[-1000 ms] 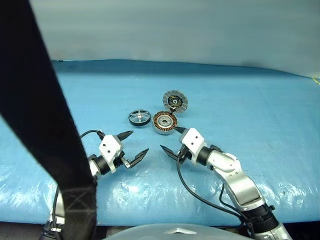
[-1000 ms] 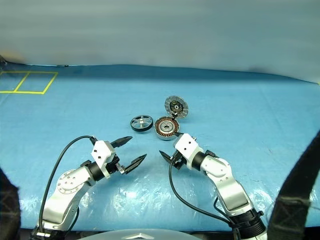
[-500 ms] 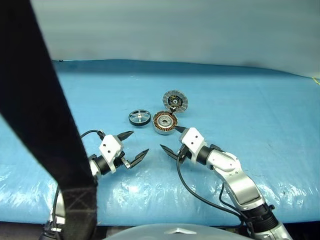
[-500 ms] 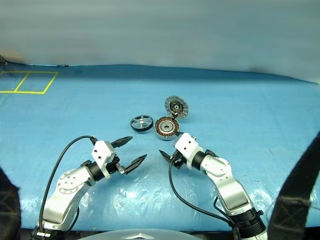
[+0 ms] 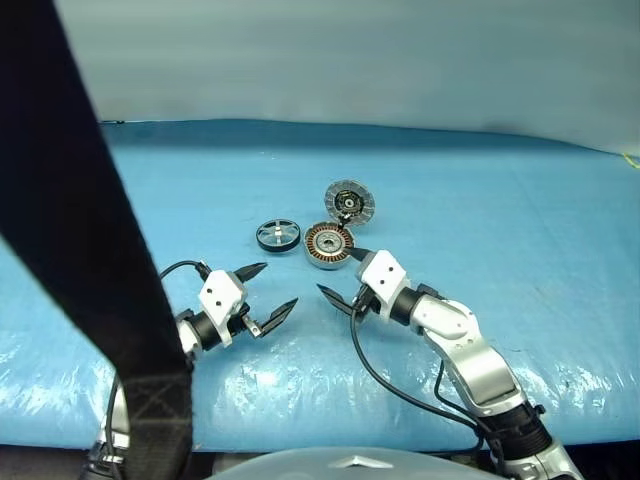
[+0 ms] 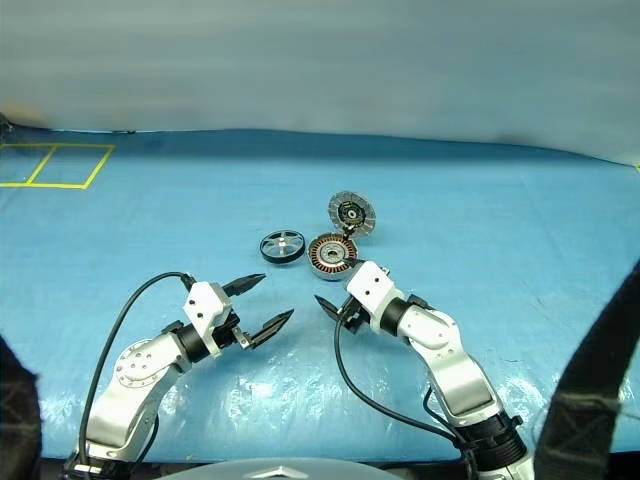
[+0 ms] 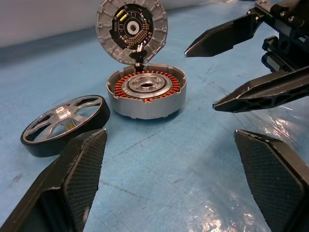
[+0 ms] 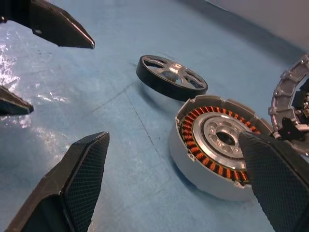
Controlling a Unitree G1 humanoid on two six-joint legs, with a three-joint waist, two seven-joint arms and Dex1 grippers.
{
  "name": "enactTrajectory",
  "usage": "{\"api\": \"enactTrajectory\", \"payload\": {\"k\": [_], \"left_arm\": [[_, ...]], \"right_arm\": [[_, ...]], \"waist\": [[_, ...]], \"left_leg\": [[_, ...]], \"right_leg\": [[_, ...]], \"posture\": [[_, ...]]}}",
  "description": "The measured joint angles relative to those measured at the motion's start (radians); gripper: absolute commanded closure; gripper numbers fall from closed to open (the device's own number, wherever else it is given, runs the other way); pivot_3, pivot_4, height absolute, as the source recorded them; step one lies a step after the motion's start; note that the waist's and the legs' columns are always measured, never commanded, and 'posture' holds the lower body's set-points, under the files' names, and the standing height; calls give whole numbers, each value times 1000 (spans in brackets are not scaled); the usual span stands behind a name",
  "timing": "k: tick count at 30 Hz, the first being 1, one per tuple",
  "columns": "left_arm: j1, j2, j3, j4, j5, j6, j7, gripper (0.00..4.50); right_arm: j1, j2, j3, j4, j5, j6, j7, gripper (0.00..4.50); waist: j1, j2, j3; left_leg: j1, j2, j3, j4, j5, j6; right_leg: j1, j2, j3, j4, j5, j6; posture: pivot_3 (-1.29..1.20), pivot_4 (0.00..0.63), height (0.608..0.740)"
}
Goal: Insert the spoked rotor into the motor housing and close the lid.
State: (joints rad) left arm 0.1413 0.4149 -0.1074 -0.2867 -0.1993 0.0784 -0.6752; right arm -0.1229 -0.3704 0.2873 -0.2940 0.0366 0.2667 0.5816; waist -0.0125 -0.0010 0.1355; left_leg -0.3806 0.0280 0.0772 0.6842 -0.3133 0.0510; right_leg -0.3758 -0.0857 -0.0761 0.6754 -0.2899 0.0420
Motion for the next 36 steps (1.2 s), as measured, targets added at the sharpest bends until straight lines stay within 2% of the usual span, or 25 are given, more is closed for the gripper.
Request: {"api": "enactTrajectory", "payload": {"k": [8,15,17,24,36], "left_arm": [[0,2,17,10,0,-3,7,6],[15,-2,12,10,1,-8,21,6],[25,-4,10,10,1,-9,23,6],[49,-18,2,10,2,-21,43,6],[67,-20,0,10,3,-27,58,6]], "right_arm": [[-210,-58,109,68,-47,7,144,23],[-487,-125,211,315,-183,21,285,23],[-523,-130,224,350,-191,21,331,23],[-565,-130,288,446,-245,-19,431,23],[-570,-110,232,482,-221,-2,474,23]], "waist": [[1,0,0],[-4,1,1],[-1,1,1],[-1,1,1],[-2,1,2]], "left_leg": [[0,0,0,1,0,0],[0,0,0,1,0,0],[0,0,0,1,0,0],[-1,0,0,1,0,1],[-1,0,-1,3,0,1]], "right_leg": [[0,-1,0,0,0,0],[0,0,-1,1,1,-1],[0,-1,-2,0,1,-1],[0,-4,-5,-1,1,-1],[1,-6,-8,0,1,-1]], "posture": [[0,150,740],[0,150,740],[0,150,740],[0,150,740],[0,150,740]]}}
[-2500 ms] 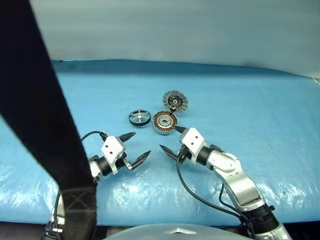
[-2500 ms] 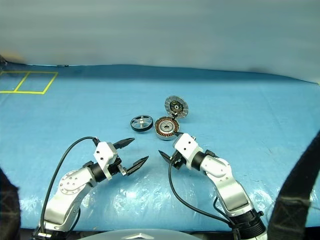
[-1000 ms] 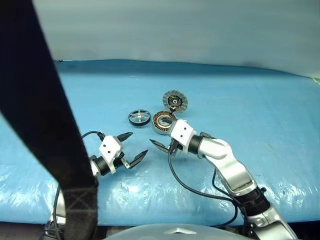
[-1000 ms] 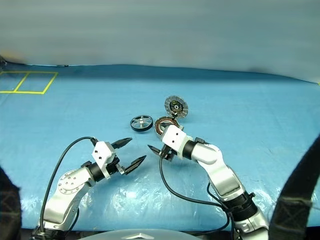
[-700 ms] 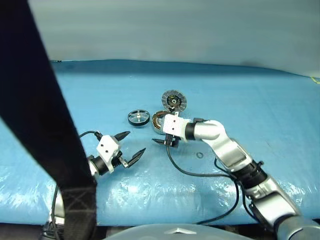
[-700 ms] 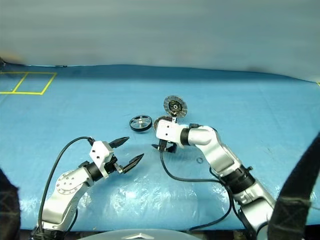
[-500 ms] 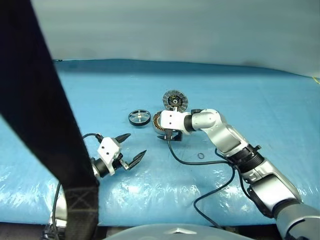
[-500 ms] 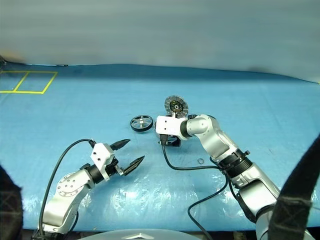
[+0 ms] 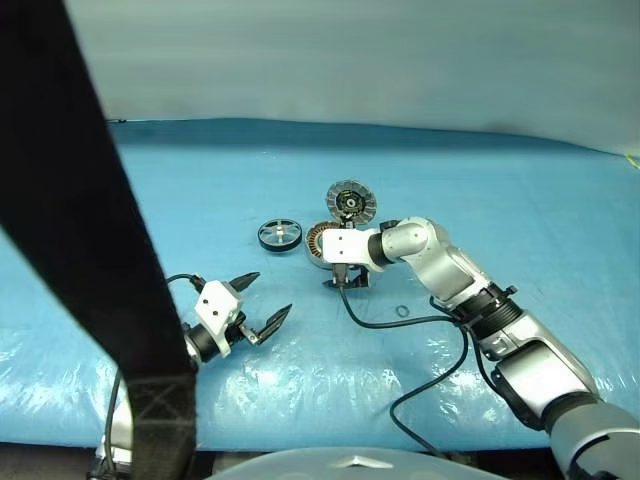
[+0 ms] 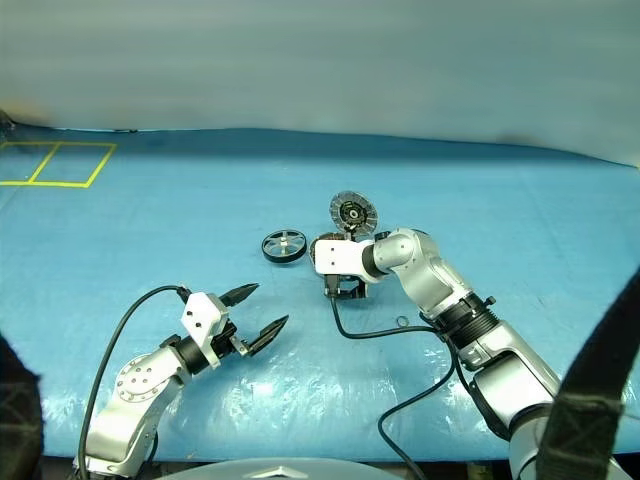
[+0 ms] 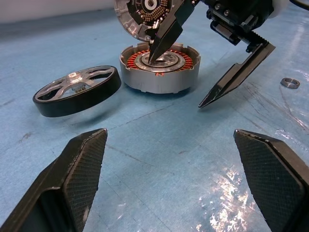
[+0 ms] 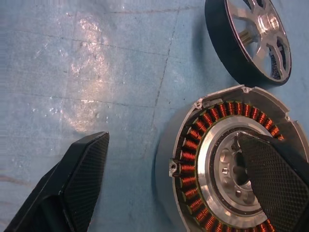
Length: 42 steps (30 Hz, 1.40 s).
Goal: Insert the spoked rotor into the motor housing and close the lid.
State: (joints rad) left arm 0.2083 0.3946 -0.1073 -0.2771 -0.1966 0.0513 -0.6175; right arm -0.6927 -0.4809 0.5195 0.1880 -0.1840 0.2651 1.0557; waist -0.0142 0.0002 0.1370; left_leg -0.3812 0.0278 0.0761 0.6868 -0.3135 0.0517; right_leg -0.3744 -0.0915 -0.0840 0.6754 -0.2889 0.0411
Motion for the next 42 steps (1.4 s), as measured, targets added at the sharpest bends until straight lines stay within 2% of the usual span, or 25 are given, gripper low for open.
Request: {"api": "enactTrajectory", "payload": {"k": [20,21,22,28,35,42], "left_arm": [[-3,-2,-20,17,1,-36,-16,6],[-3,-2,-20,22,1,-38,-16,0],[-3,-3,-20,25,1,-38,-16,0],[-3,-4,-21,38,2,-44,-17,0],[-11,-9,-21,42,2,-60,-19,0],[-13,-9,-23,47,2,-61,-23,0]], "right_arm": [[-16,-2,-14,44,-46,22,7,23],[-16,-2,-13,44,-50,19,8,449],[-16,-2,-10,44,-54,16,8,560],[-21,0,10,40,-108,-23,-10,2405],[-25,-6,26,36,-143,-45,-11,2407],[48,-131,41,-173,-79,-109,198,2407]], "waist": [[0,1,1],[0,1,1],[0,1,1],[-1,1,1],[-2,1,1],[1,2,2]], "left_leg": [[0,0,0,0,0,0],[0,0,0,0,0,0],[0,0,0,0,0,0],[0,0,0,0,0,0],[0,0,-2,2,0,0],[-1,0,-5,-2,0,1]], "right_leg": [[0,-1,0,0,0,0],[0,-1,0,0,0,0],[0,-1,-1,0,0,0],[1,-1,-1,0,0,0],[2,-1,-2,0,1,-1],[4,-1,-6,-8,1,-1]], "posture": [[0,150,740],[0,150,740],[0,150,740],[0,150,740],[0,150,740],[0,150,740]]}}
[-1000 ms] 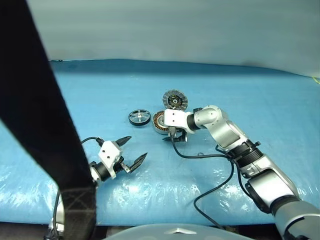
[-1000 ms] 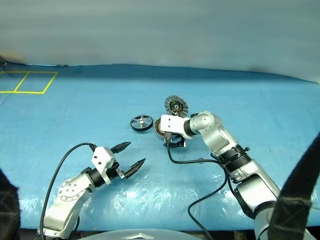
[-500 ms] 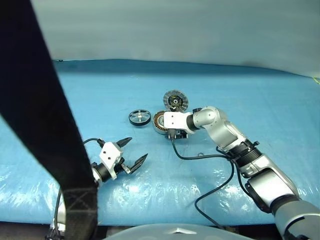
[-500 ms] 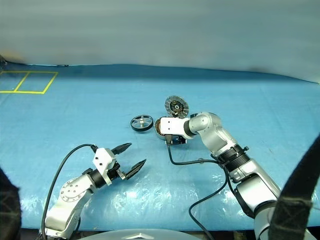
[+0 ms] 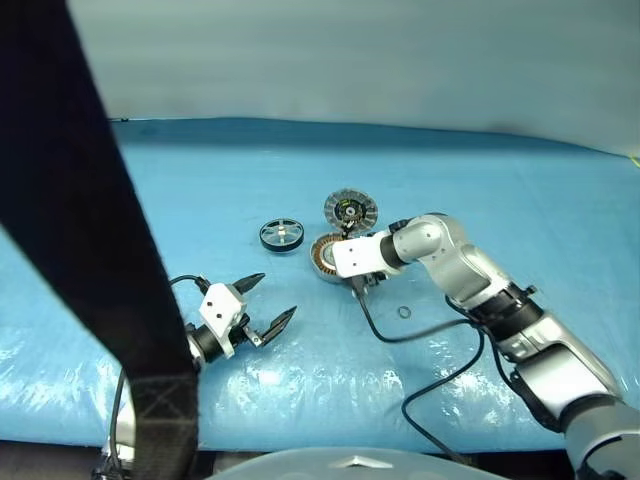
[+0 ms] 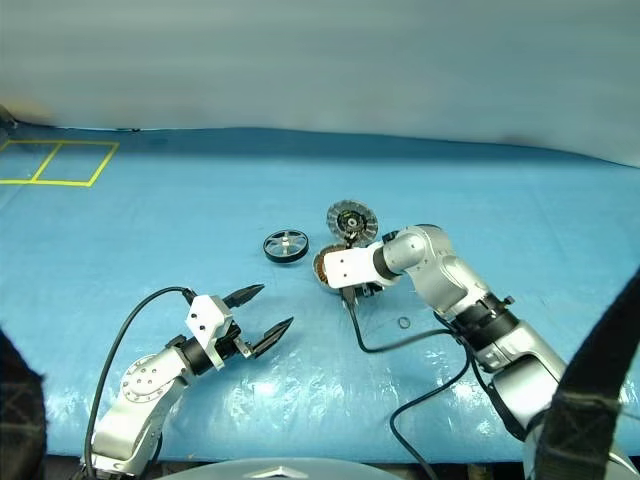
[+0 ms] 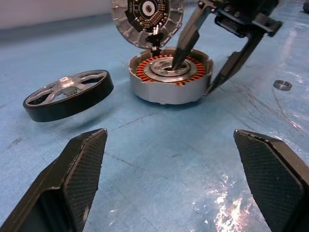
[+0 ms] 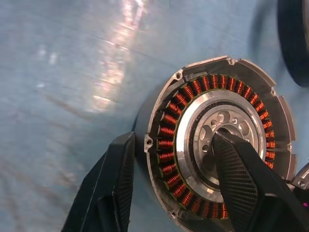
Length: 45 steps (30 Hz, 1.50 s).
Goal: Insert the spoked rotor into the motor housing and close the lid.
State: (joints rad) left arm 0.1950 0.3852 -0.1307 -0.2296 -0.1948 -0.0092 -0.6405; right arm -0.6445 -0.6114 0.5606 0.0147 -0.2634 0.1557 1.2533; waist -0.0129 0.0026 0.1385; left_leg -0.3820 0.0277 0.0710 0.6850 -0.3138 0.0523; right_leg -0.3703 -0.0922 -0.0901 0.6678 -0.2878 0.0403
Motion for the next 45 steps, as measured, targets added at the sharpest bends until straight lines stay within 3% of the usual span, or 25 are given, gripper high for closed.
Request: {"api": "enactTrajectory", "payload": {"k": [7,18,25,35,45], "left_arm": [[-10,0,-7,0,-1,3,-4,0],[-11,9,-17,-18,-1,51,-1,0],[-15,9,-20,-45,-1,69,4,0],[-18,10,-25,-47,-3,71,2,0],[-17,20,-28,-46,-4,71,-16,0]], "right_arm": [[86,-48,36,-186,17,-48,87,2407],[108,-60,50,-197,-33,-146,68,2407],[146,-61,43,-200,-28,-123,58,159],[332,-92,-86,-479,202,109,65,159],[595,-63,-395,-551,324,301,-211,159]], "waist": [[1,1,0],[2,1,1],[3,1,1],[6,1,7],[20,0,9]], "left_leg": [[0,0,-4,0,0,0],[2,0,-9,1,0,-1],[4,0,-10,1,0,-1],[2,0,-12,0,0,-1],[2,-1,-13,0,0,0]], "right_leg": [[4,0,-4,-4,0,0],[9,0,-7,-5,0,0],[11,0,-8,-6,0,0],[11,-1,-10,-9,0,0],[11,-3,-10,-9,0,0]], "posture": [[0,150,740],[0,150,740],[0,150,740],[0,150,740],[0,150,740]]}}
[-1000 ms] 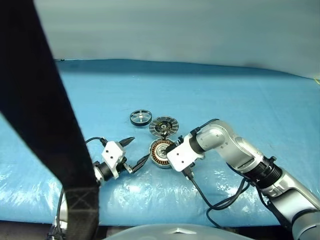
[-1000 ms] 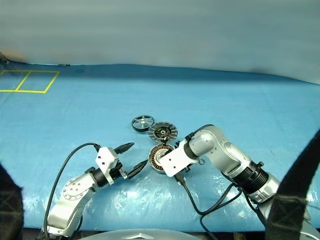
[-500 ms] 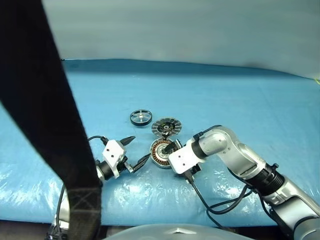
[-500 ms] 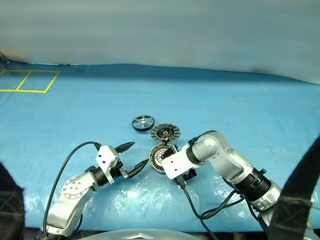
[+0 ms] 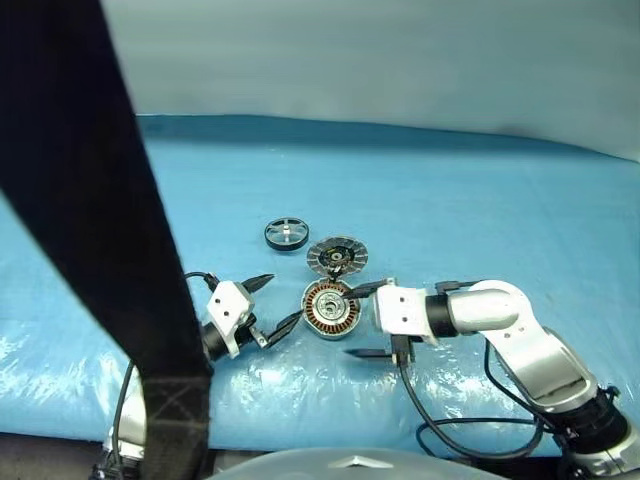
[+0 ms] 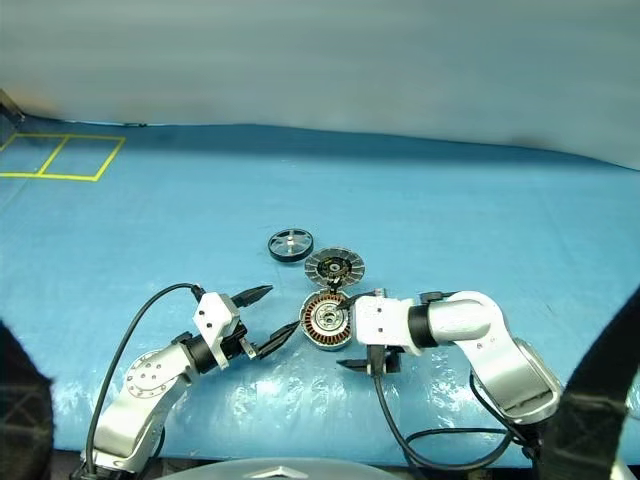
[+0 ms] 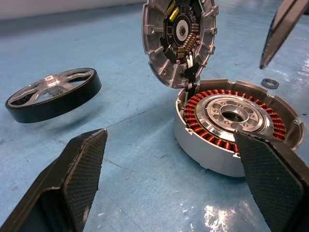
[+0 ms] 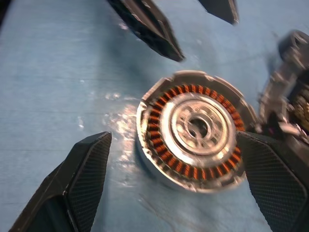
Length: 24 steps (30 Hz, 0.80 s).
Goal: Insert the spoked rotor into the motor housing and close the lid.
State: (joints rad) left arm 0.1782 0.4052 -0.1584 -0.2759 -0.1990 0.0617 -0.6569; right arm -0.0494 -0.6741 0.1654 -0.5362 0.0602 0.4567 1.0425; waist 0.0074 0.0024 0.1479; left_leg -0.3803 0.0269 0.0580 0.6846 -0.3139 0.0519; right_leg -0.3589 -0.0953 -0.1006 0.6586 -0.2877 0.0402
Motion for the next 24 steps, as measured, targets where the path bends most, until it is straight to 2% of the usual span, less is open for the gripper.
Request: {"api": "enactTrajectory", "payload": {"k": [3,6,9,15,20,24], "left_arm": [[2,6,0,0,0,0,-1,0],[1,11,-1,0,-1,4,-10,0],[-7,16,-4,0,-1,15,-22,0],[-26,22,-9,0,-1,21,-41,0],[-44,23,-10,0,-1,24,-44,0],[-44,23,-10,0,-1,25,-45,0]], "right_arm": [[87,55,-87,33,40,41,-96,159],[172,214,-186,23,142,101,-210,159],[243,291,-242,23,202,128,-300,159],[333,281,-261,85,163,68,-392,159],[347,232,-235,142,93,-36,-421,159],[344,234,-224,175,85,-81,-436,159]], "waist": [[5,2,1],[7,3,2],[7,4,3],[7,4,3],[6,4,3],[7,4,3]], "left_leg": [[0,0,0,0,0,0],[0,1,0,-1,0,-1],[-1,0,0,-1,0,0],[-1,-1,1,-1,0,0],[-1,-1,1,-1,0,0],[0,-1,1,0,0,0]], "right_leg": [[-1,0,0,0,0,0],[-1,1,0,1,0,-1],[-1,1,1,1,0,0],[-2,2,1,1,0,0],[-2,4,2,2,0,1],[-2,5,3,2,1,2]], "posture": [[0,150,740],[0,150,740],[0,150,740],[0,150,740],[0,150,740],[0,150,740]]}}
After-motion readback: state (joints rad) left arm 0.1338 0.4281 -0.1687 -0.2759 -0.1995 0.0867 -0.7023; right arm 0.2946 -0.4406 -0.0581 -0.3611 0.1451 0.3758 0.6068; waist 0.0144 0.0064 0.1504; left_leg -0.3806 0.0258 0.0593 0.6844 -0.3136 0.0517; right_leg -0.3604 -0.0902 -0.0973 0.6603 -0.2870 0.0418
